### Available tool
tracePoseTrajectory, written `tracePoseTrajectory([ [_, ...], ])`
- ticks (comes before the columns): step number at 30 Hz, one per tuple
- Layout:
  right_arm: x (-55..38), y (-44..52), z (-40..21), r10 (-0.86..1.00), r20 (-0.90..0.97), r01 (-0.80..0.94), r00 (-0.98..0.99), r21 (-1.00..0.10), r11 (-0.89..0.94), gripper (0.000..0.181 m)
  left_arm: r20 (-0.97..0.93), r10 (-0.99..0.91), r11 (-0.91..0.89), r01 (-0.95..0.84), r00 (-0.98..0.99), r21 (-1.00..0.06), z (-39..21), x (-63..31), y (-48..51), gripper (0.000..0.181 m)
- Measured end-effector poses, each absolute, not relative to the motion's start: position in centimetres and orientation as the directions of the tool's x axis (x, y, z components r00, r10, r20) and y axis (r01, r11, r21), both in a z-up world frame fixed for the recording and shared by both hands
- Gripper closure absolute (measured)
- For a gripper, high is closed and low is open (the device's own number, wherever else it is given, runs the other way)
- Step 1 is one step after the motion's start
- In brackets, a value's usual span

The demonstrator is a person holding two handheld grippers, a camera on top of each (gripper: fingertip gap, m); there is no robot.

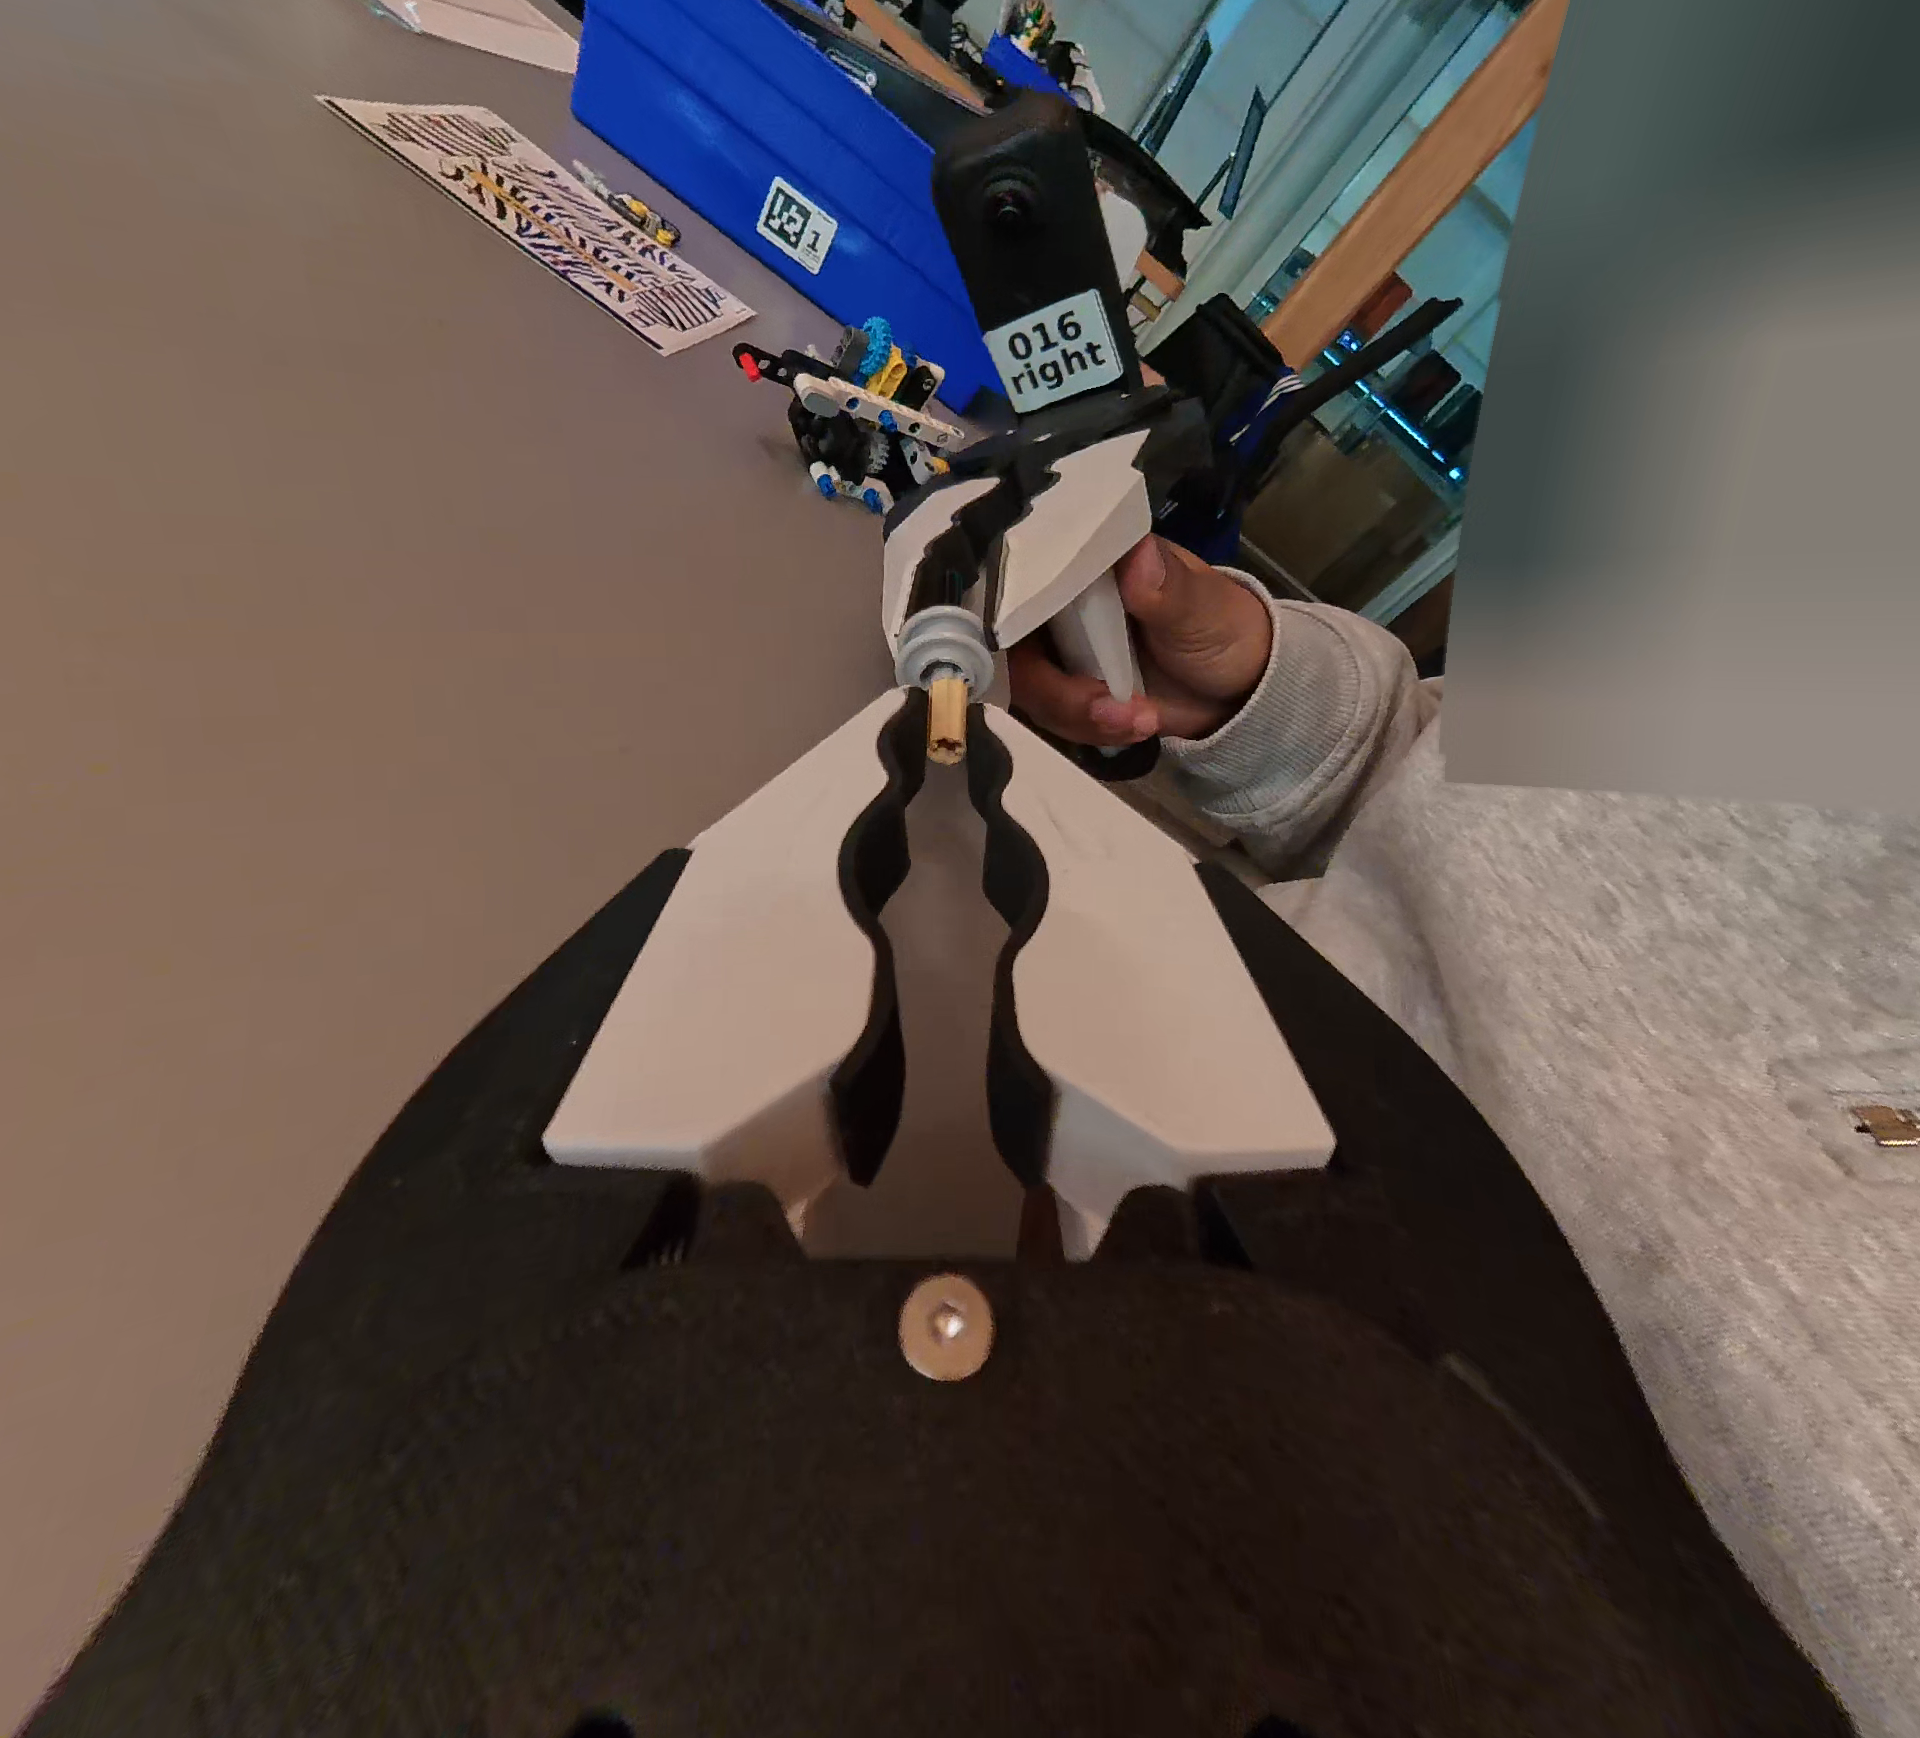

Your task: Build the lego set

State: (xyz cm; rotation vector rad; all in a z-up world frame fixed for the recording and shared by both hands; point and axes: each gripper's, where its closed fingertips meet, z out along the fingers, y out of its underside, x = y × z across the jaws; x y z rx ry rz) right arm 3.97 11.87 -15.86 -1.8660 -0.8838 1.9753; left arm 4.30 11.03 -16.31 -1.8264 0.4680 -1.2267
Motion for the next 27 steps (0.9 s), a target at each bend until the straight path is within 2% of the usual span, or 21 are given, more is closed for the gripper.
tracePoseTrajectory([
  [3,4.2,12.4,-15.5,0.6,-0.788,0.162,-0.137,-0.615,-0.771,0.161,0.62,-0.666,-0.596,0.204,0.414,-0.777,-16.2,4.0,11.2,0.178],
  [8,5.1,13.6,-14.1,0.641,-0.751,0.073,-0.157,-0.657,-0.751,0.157,0.785,-0.569,-0.702,0.354,0.245,-0.619,-15.5,3.2,11.6,0.179],
  [19,4.8,13.3,-13.9,0.767,-0.633,0.067,-0.099,-0.774,-0.63,0.155,0.845,-0.521,-0.746,0.414,0.126,-0.522,-14.7,2.8,11.7,0.178],
  [23,5.0,14.2,-14.2,0.885,-0.465,0.074,0.034,-0.882,-0.466,0.155,0.846,-0.517,-0.745,0.42,0.127,-0.518,-14.8,2.7,11.8,0.178],
  [27,5.1,14.5,-14.0,0.965,-0.205,0.112,0.161,-0.968,-0.224,0.155,0.846,-0.515,-0.74,0.428,0.135,-0.519,-14.8,2.6,11.9,0.178],
])
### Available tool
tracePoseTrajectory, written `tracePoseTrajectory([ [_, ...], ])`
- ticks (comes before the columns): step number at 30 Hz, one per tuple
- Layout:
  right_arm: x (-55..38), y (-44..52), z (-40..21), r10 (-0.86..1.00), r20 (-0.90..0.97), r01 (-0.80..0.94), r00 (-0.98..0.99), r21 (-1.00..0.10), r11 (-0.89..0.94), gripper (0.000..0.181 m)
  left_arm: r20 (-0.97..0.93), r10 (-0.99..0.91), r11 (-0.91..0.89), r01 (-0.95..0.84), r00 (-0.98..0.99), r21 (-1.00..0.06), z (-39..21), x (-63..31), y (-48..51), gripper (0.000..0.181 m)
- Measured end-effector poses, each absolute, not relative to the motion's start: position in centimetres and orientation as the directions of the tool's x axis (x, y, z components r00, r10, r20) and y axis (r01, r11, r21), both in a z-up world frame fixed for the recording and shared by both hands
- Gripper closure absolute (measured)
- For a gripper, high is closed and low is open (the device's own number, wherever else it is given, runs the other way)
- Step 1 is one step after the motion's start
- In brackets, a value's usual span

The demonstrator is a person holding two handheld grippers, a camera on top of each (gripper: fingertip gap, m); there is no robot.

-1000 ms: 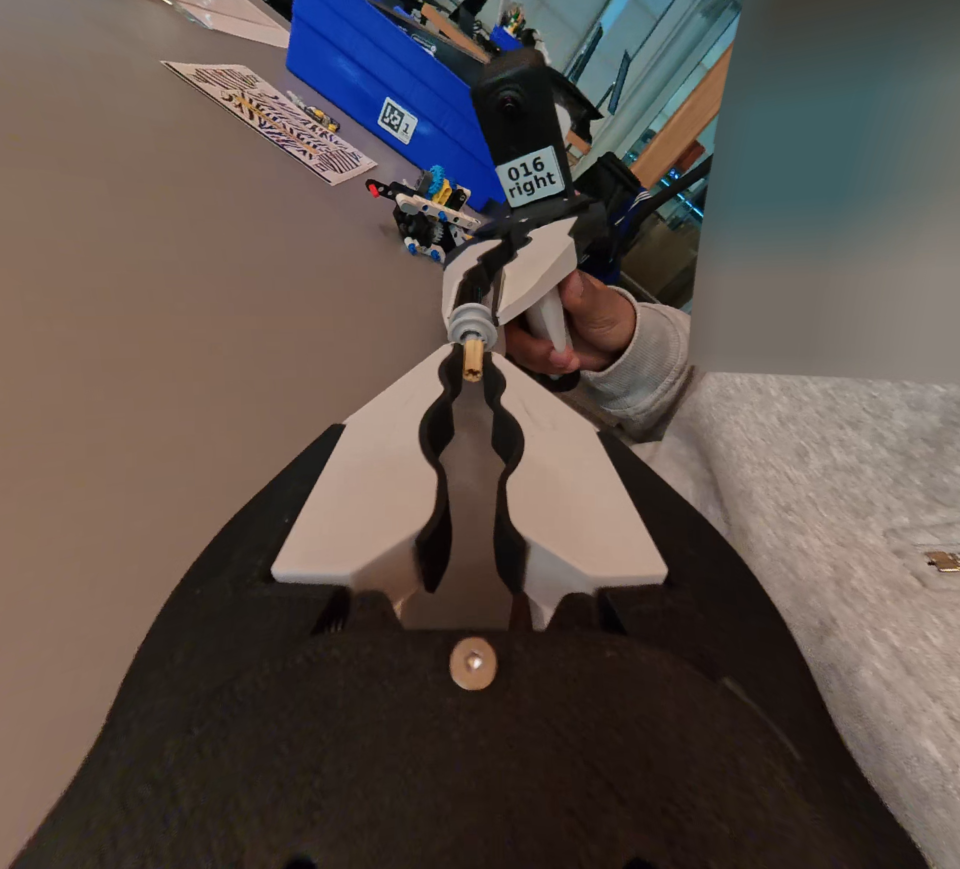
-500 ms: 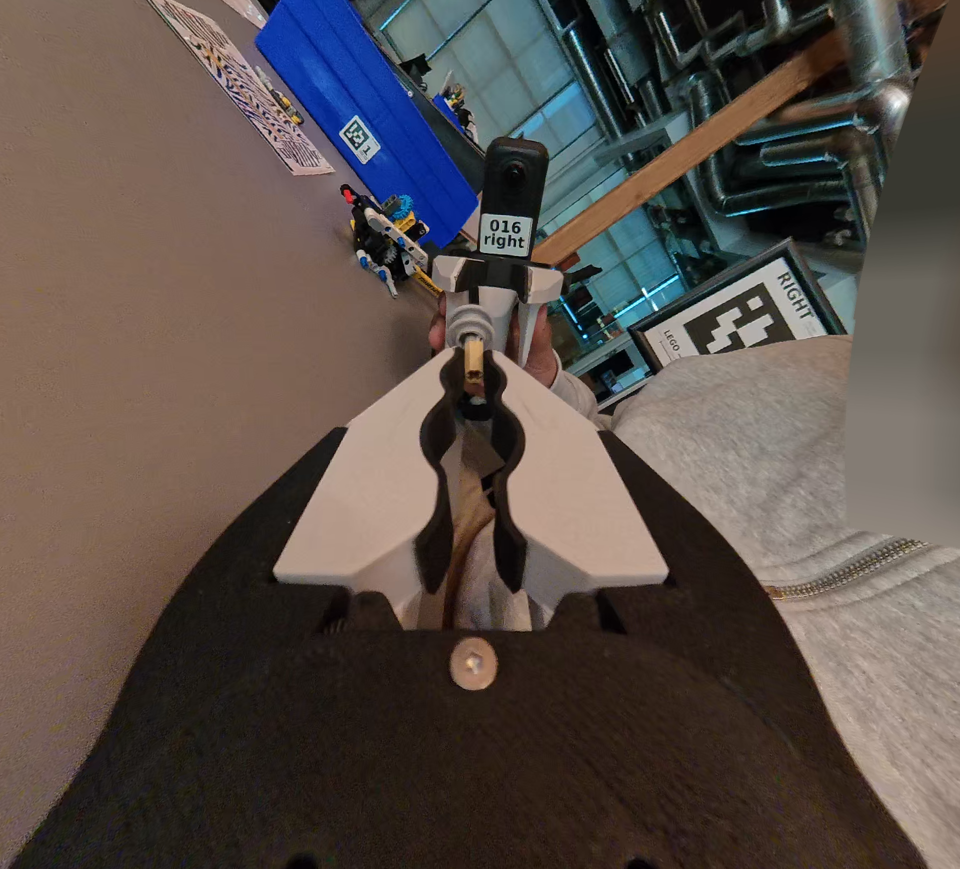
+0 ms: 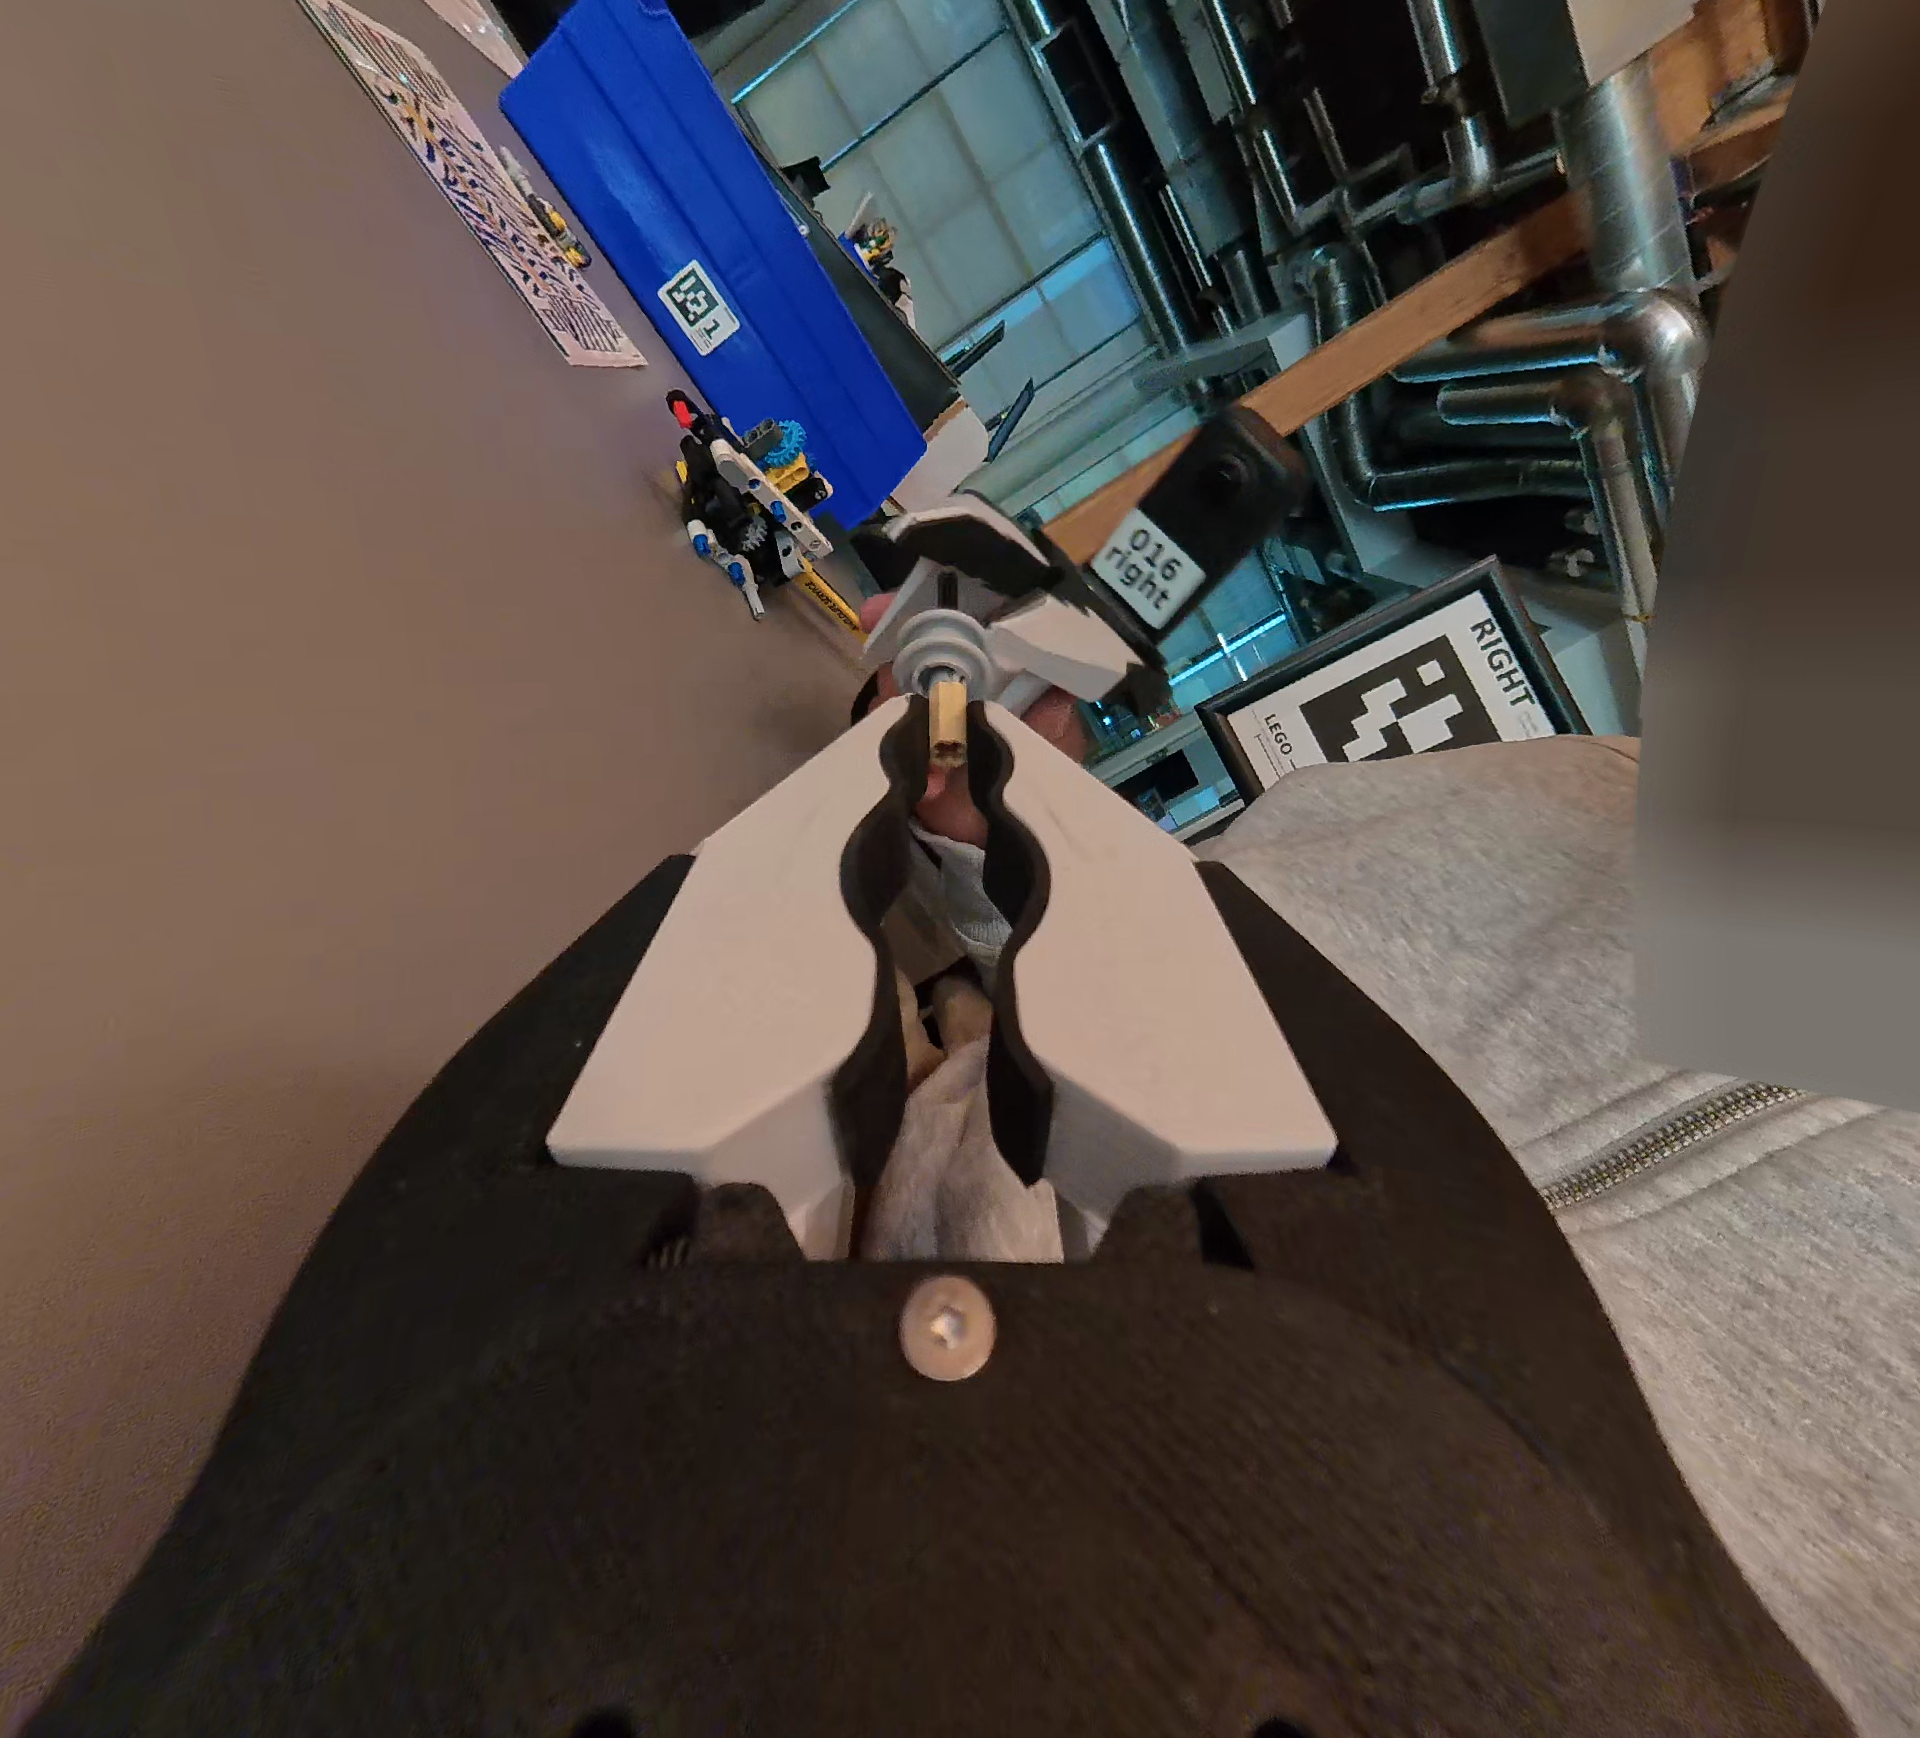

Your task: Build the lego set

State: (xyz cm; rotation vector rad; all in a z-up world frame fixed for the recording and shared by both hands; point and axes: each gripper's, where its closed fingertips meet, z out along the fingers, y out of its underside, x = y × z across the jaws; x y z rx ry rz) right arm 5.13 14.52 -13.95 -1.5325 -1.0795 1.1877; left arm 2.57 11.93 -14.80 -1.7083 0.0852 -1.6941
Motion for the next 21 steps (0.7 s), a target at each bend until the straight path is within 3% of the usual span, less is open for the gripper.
tracePoseTrajectory([
  [4,4.6,14.0,-14.2,0.977,0.02,0.192,0.214,-0.981,-0.022,0.151,0.845,-0.512,-0.737,0.427,0.151,-0.523,-15.0,2.6,12.0,0.178],
  [9,4.0,13.5,-14.6,0.961,0.152,0.261,0.23,-0.961,0.09,0.147,0.836,-0.515,-0.727,0.421,0.189,-0.543,-15.3,2.7,12.1,0.179],
  [21,3.9,14.3,-15.4,0.945,0.163,0.323,0.284,-0.944,0.066,0.147,0.781,-0.539,-0.668,0.405,0.315,-0.624,-15.8,3.3,12.4,0.178],
])
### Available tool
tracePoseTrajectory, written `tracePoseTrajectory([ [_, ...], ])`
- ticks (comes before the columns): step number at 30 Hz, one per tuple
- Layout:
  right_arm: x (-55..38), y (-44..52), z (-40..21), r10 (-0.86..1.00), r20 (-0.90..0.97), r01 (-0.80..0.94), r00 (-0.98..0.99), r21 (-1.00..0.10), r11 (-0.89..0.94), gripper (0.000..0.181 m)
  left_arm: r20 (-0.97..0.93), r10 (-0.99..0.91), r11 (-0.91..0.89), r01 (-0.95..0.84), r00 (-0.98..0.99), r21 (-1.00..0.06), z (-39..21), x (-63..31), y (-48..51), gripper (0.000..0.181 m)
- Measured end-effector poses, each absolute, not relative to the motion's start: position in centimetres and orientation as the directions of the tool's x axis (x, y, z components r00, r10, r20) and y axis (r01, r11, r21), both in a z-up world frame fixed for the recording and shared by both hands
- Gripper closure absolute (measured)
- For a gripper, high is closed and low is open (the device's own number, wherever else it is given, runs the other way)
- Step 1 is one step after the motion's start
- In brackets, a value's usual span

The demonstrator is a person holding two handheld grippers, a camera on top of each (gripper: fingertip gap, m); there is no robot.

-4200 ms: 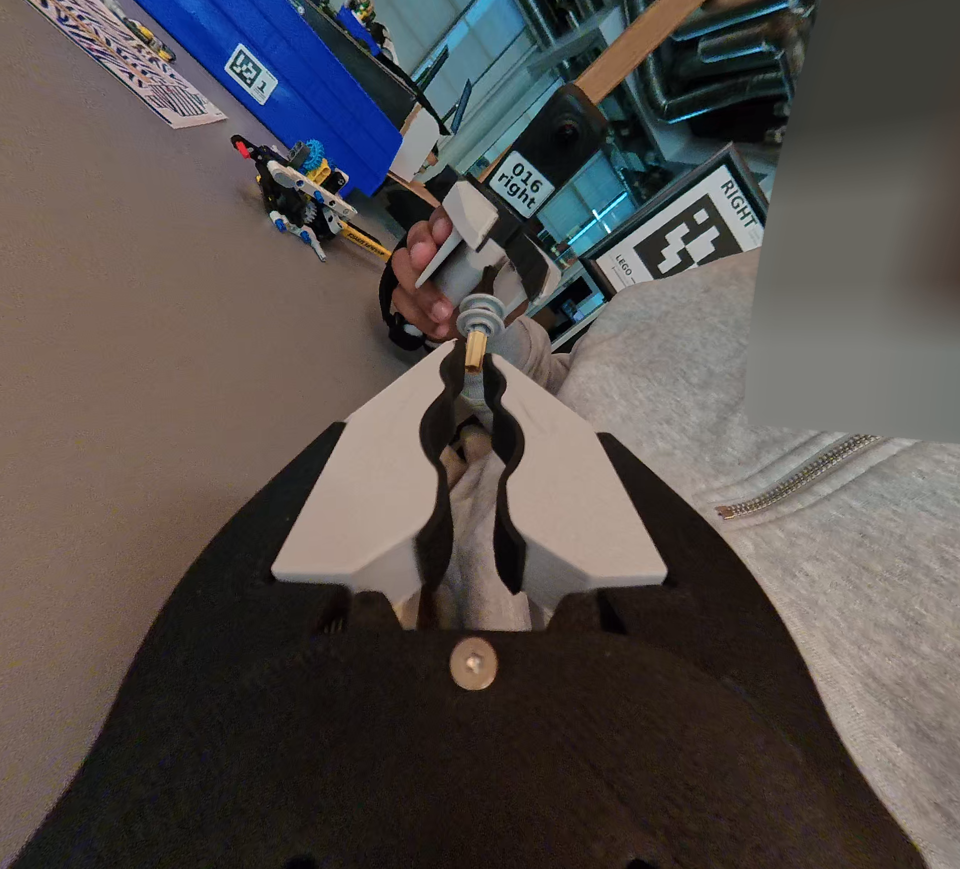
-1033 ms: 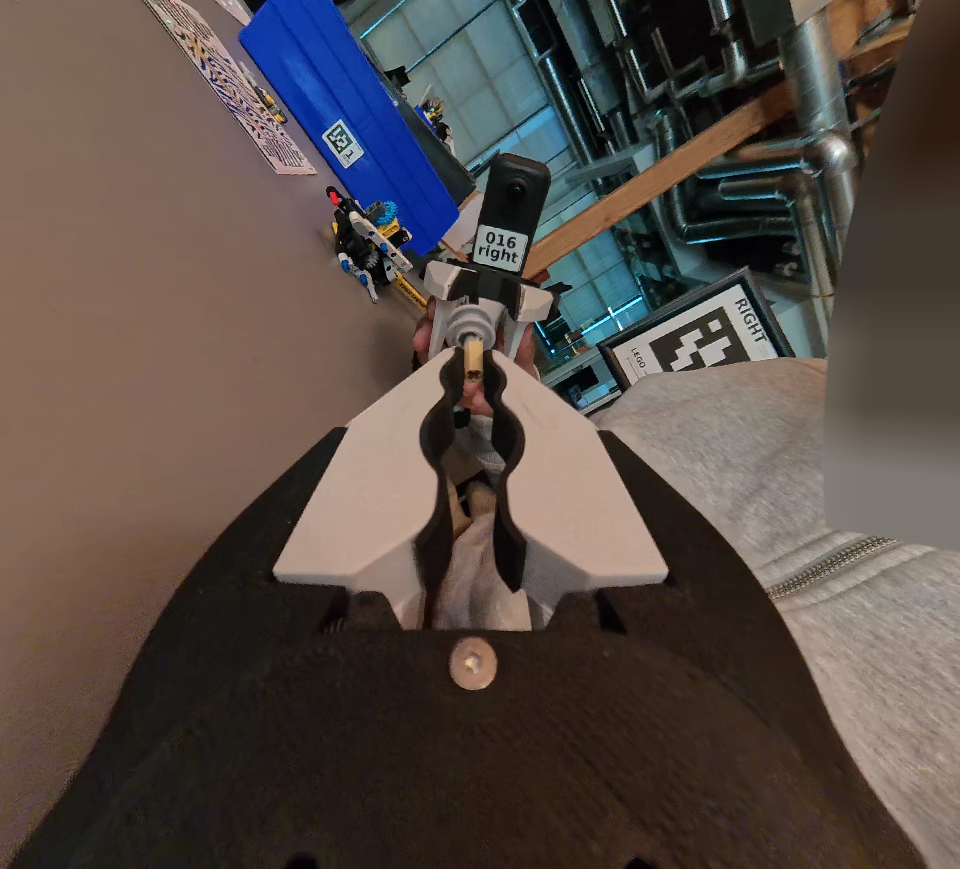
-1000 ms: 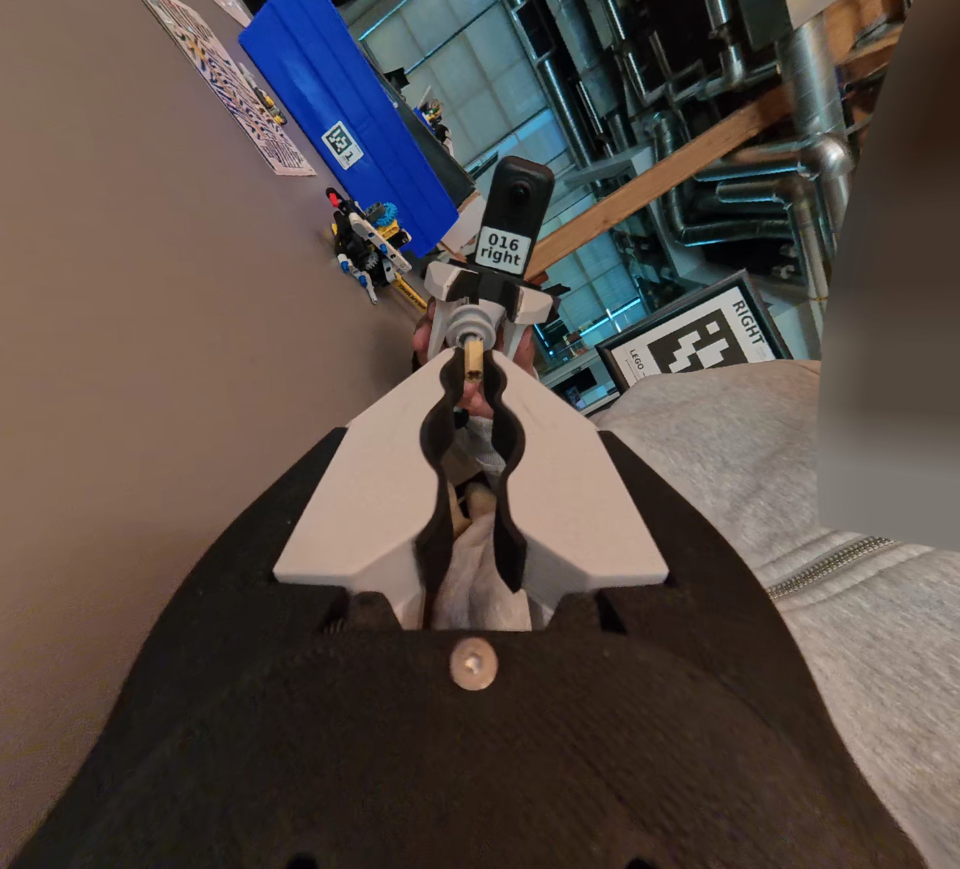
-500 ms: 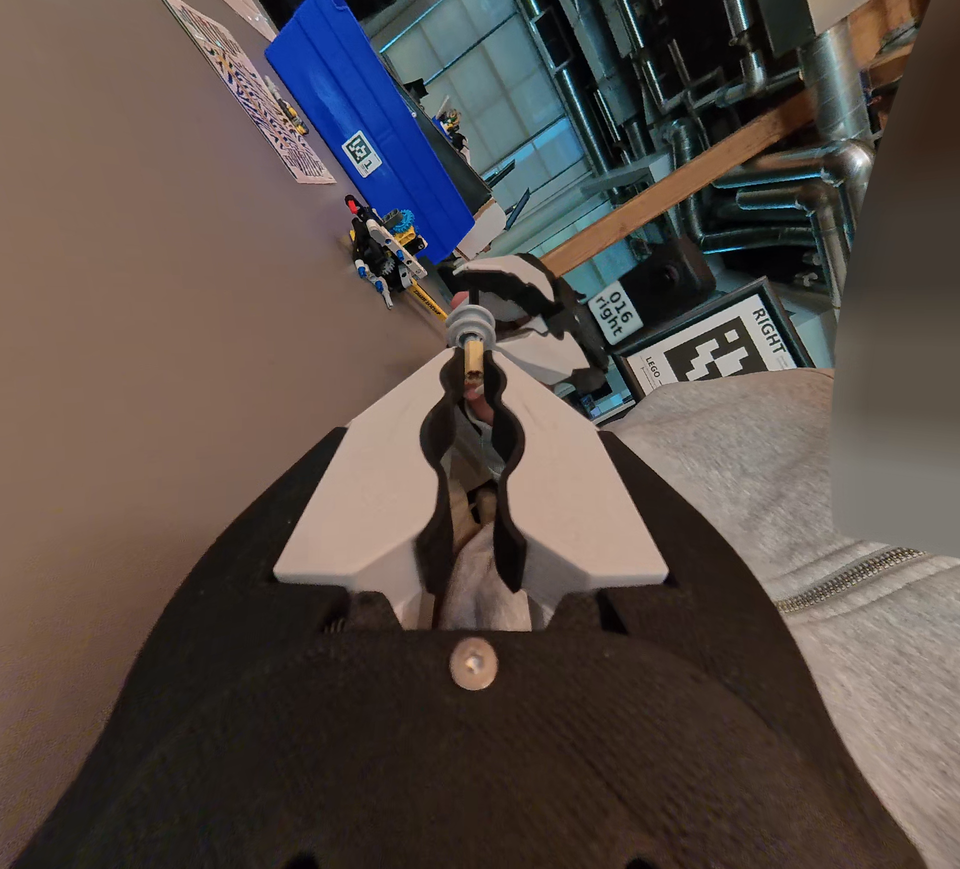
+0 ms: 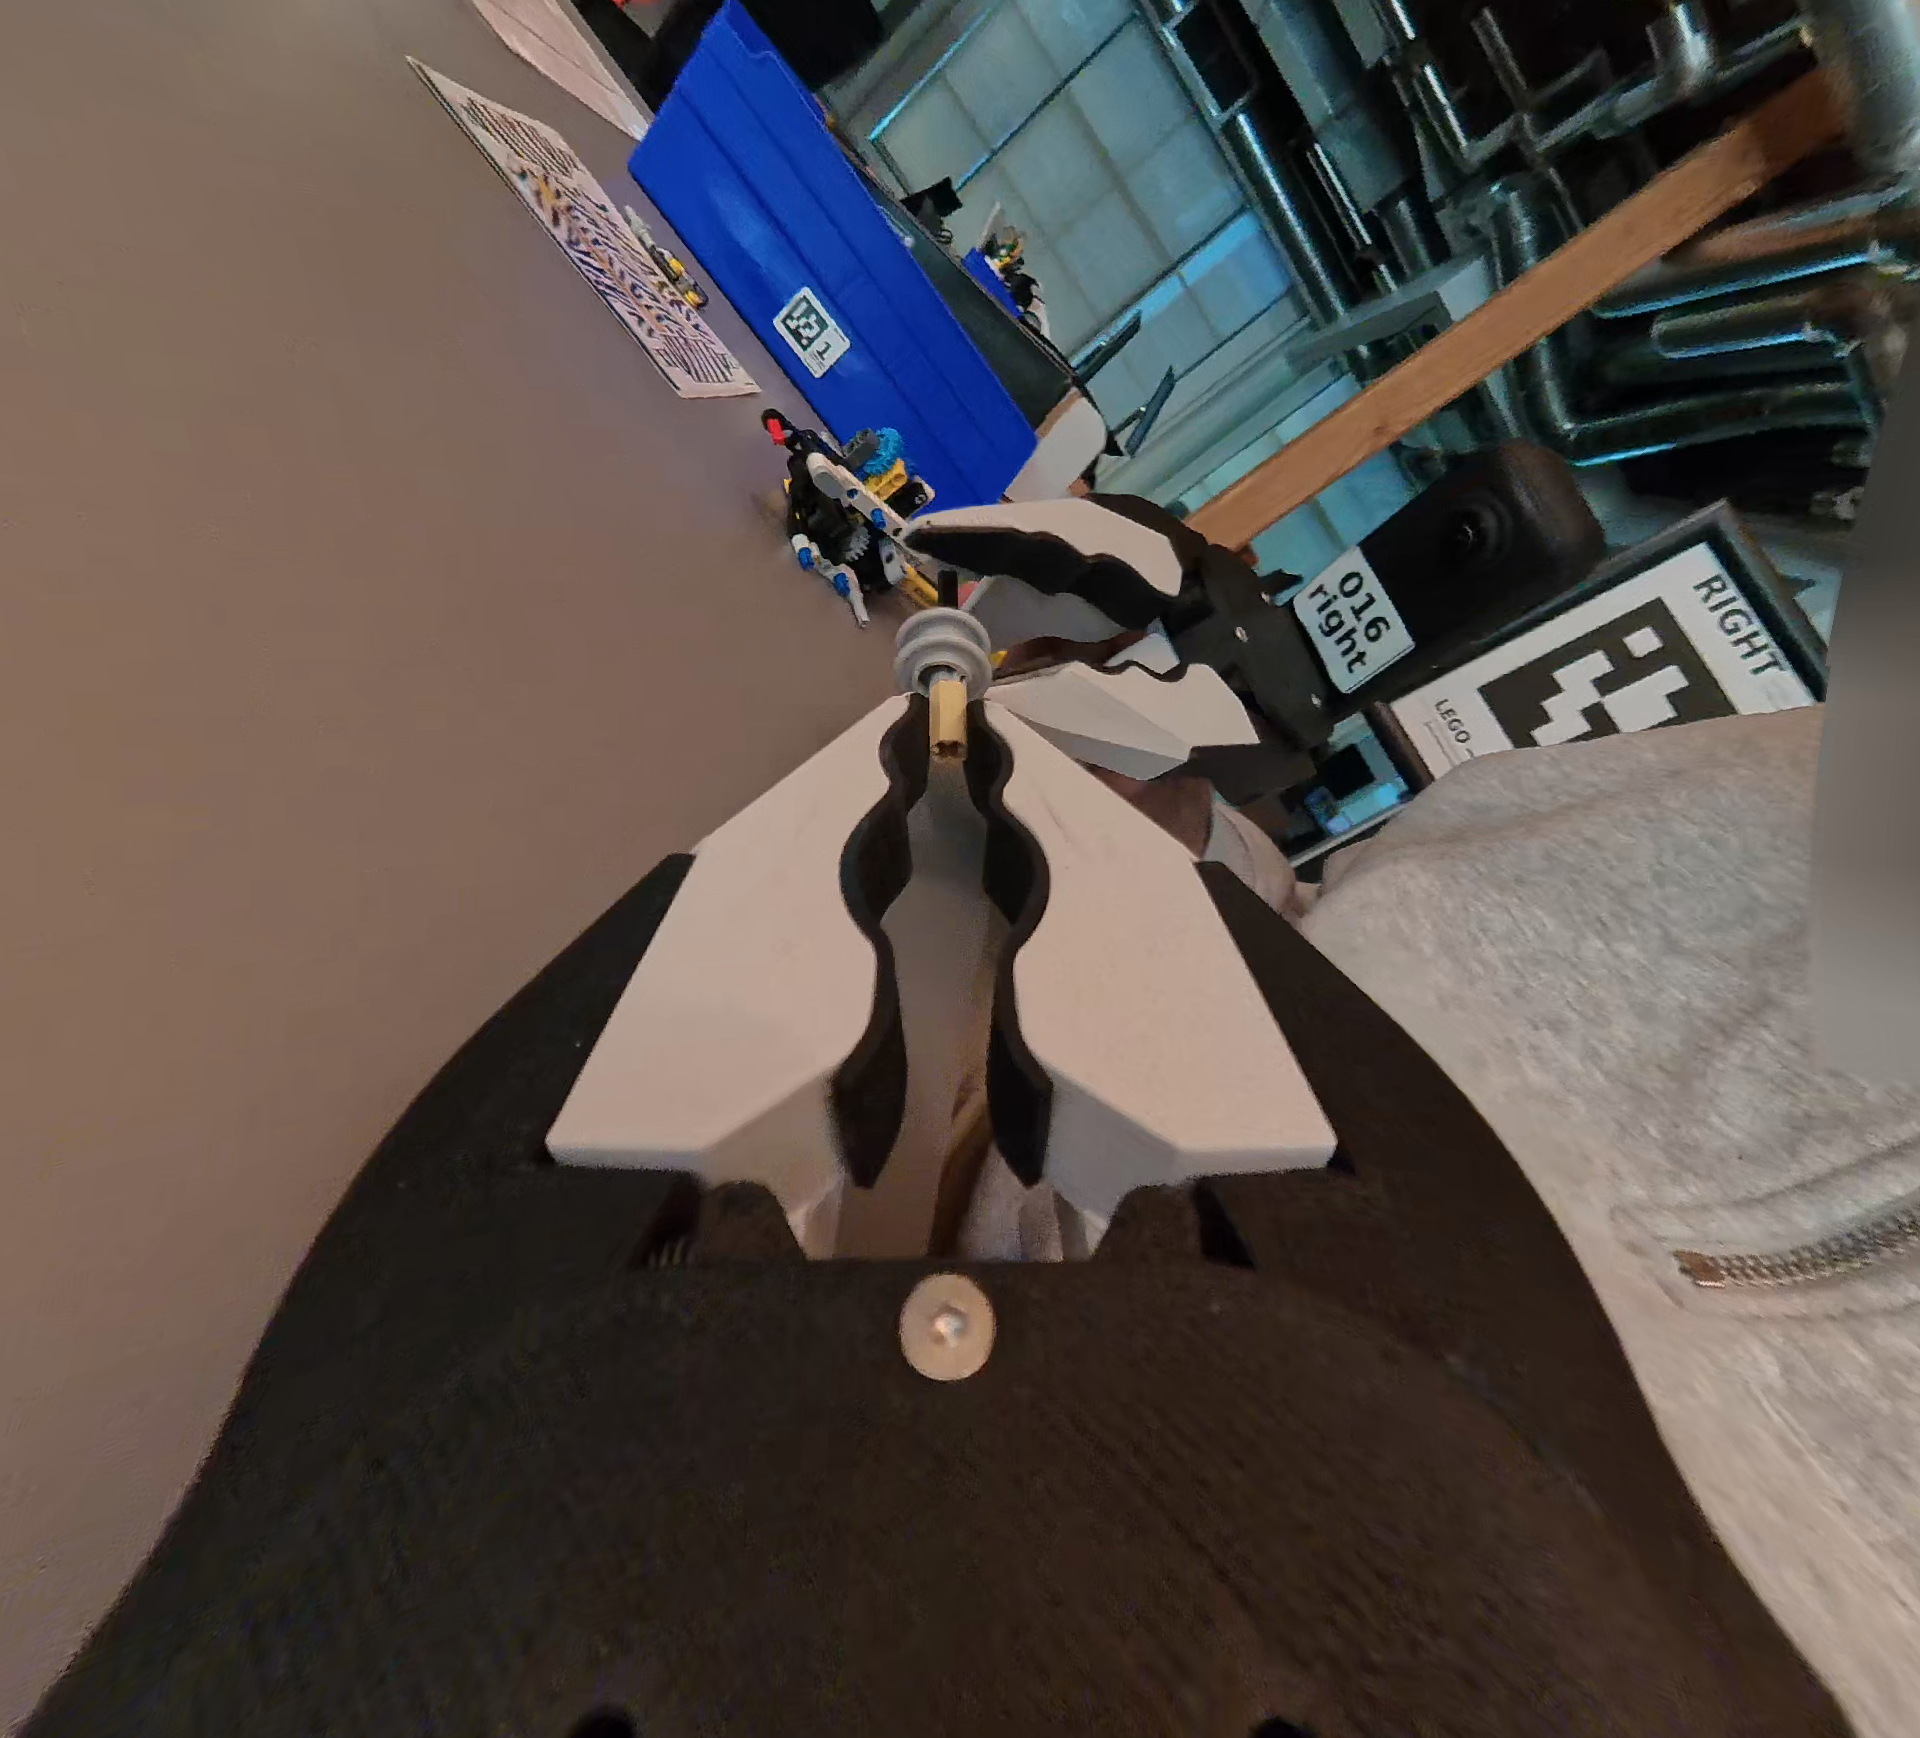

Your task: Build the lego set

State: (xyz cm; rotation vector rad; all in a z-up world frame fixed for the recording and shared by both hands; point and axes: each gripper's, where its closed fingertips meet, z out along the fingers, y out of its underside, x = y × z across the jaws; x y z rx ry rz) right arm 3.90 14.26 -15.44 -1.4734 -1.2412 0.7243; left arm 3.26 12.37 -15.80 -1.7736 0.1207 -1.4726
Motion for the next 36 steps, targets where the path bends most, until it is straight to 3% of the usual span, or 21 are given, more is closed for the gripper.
tracePoseTrajectory([
  [13,3.85,14.69,-15.54,0.942,0.056,0.298,0.33,-0.954,-0.047,0.153,0.687,-0.549,-0.538,0.428,0.475,-0.726,-15.61,3.51,12.74,0.178],
  [36,3.97,14.84,-15.83,0.945,0.052,0.302,0.322,-0.952,-0.05,0.153,0.681,-0.535,-0.536,0.422,0.5,-0.731,-15.94,3.77,12.73,0.178],
])
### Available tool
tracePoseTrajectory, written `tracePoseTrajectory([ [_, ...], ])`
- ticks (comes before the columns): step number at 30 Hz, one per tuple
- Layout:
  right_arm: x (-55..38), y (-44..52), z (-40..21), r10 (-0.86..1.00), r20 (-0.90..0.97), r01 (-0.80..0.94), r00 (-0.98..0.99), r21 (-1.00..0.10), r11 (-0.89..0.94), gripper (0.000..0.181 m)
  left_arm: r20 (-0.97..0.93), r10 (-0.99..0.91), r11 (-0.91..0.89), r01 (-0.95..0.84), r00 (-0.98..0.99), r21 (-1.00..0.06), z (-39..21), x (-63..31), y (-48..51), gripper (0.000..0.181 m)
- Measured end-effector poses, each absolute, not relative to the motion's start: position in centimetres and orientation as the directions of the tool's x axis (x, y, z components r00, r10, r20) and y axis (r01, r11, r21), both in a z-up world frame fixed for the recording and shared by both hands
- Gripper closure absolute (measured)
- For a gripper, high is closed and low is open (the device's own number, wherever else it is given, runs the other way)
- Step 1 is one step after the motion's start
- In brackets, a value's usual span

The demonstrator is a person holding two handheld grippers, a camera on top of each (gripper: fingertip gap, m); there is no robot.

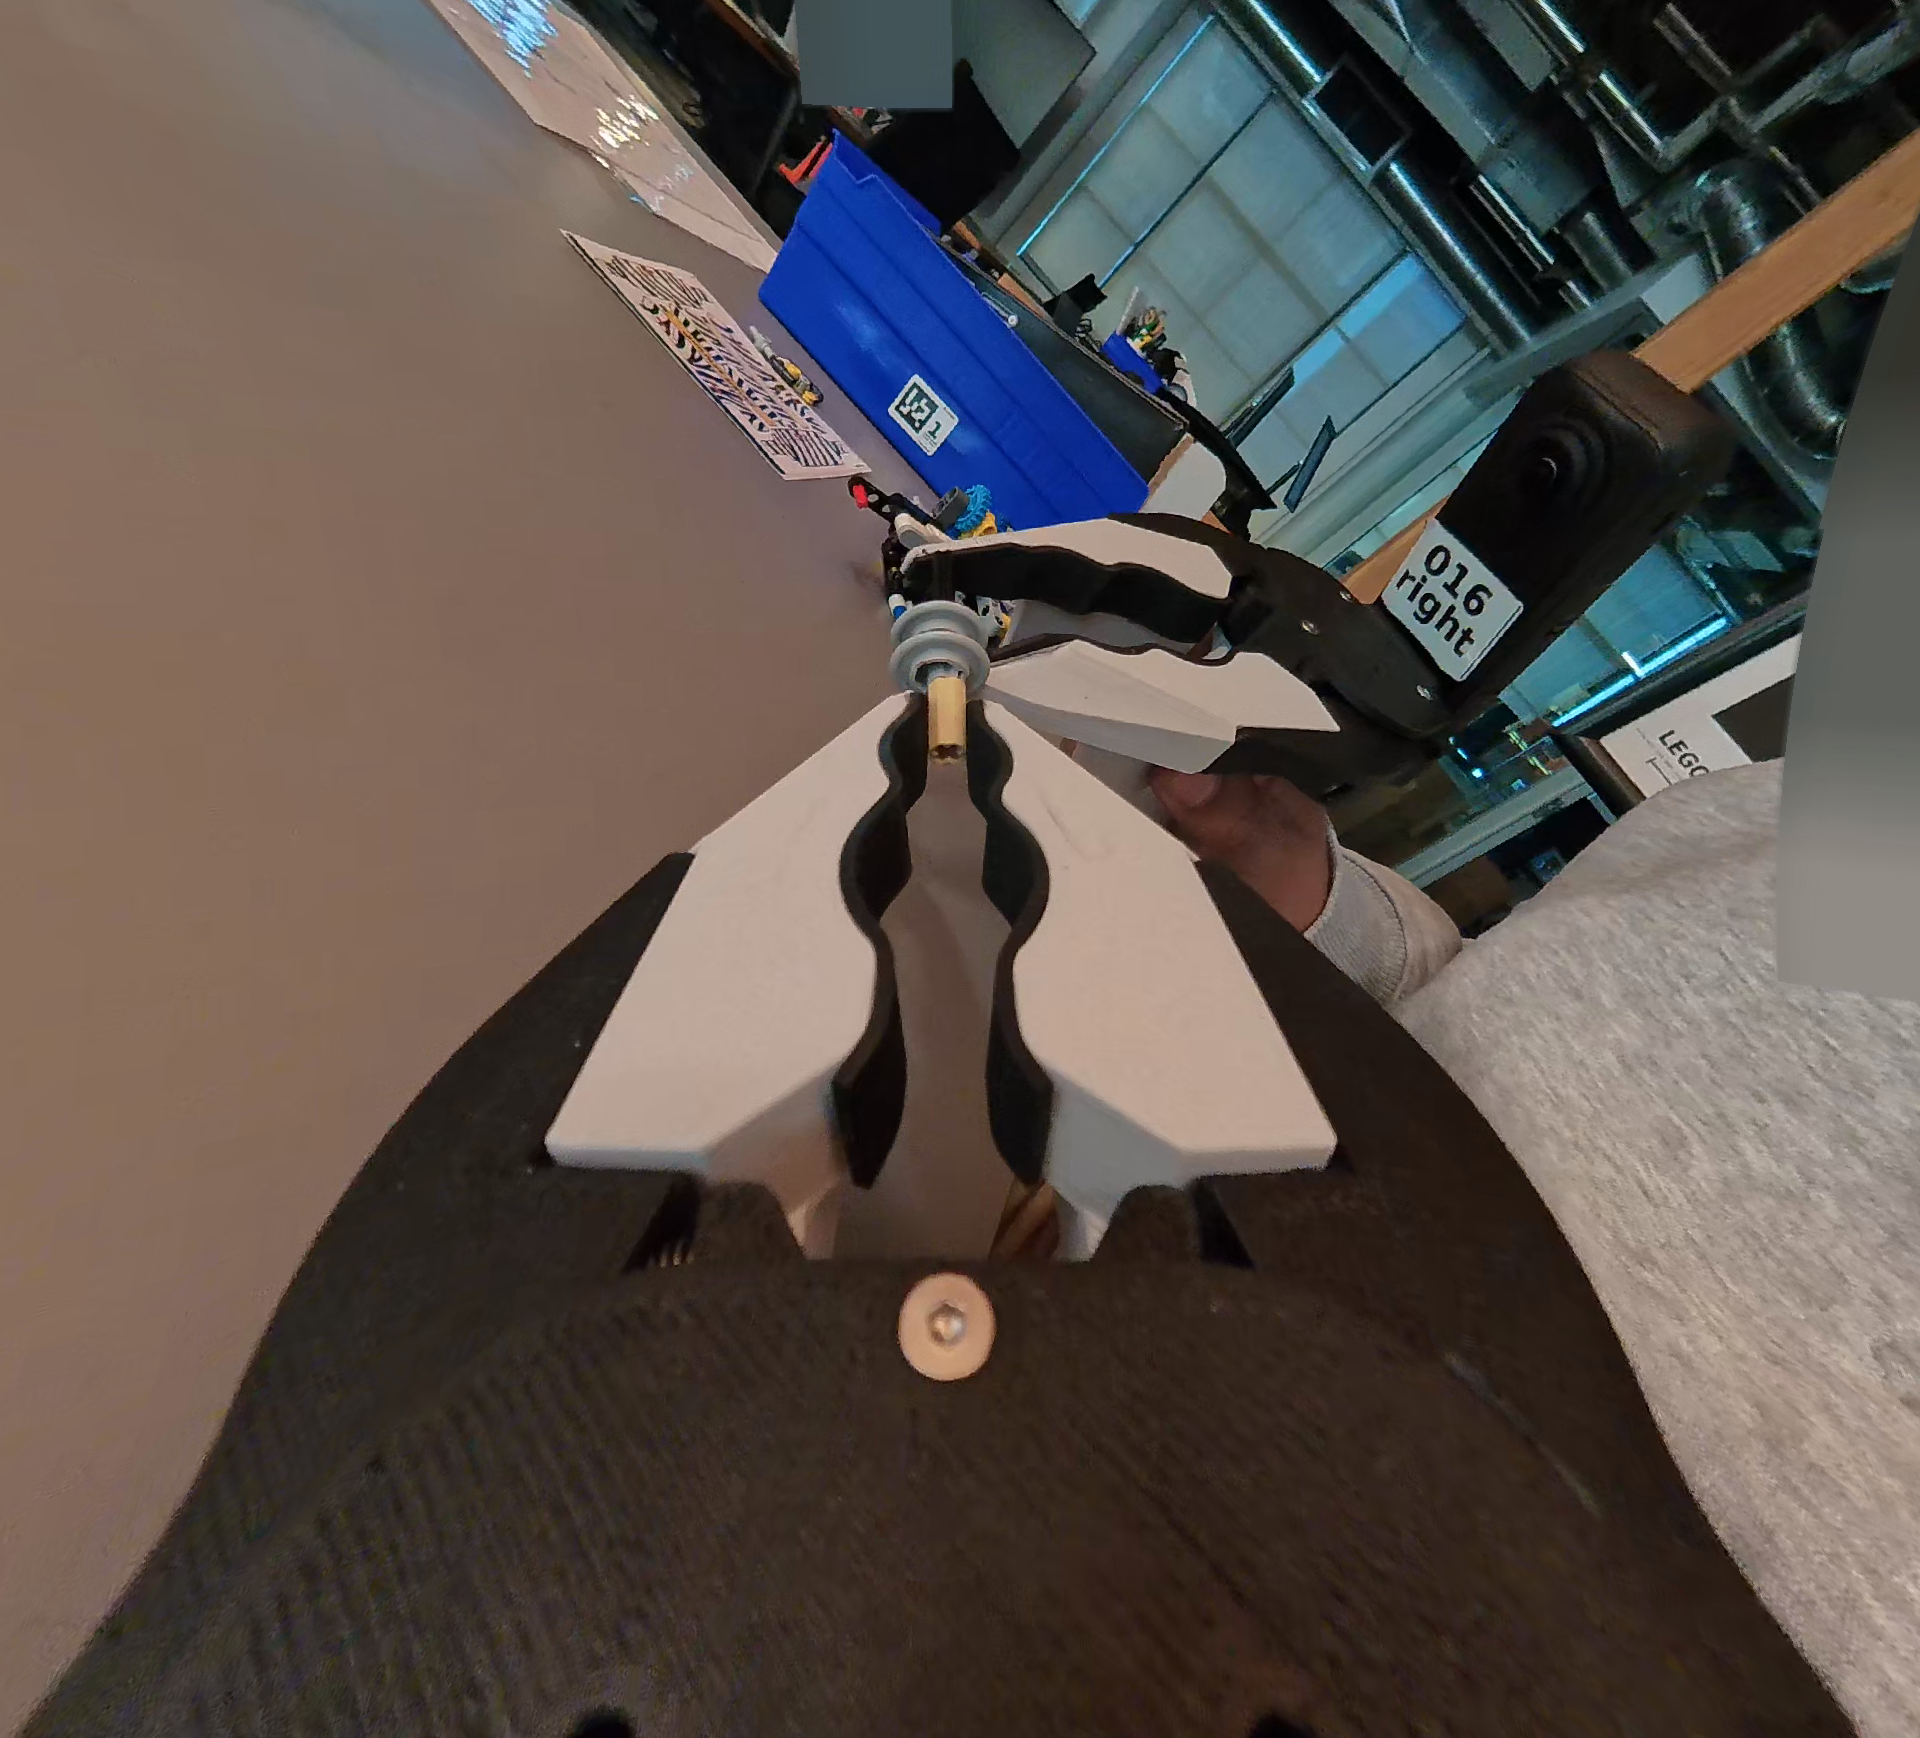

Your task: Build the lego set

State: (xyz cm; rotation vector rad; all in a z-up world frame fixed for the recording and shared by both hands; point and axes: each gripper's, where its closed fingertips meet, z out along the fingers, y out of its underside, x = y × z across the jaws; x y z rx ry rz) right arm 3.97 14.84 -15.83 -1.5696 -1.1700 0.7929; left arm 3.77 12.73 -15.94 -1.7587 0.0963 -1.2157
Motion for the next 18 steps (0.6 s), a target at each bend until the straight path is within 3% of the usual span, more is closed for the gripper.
tracePoseTrajectory([
  [18,4.02,14.81,-16.03,0.958,0.015,0.279,0.288,-0.958,-0.069,0.153,0.713,-0.533,-0.576,0.422,0.456,-0.7,-16.14,3.89,12.7,0.178],
])
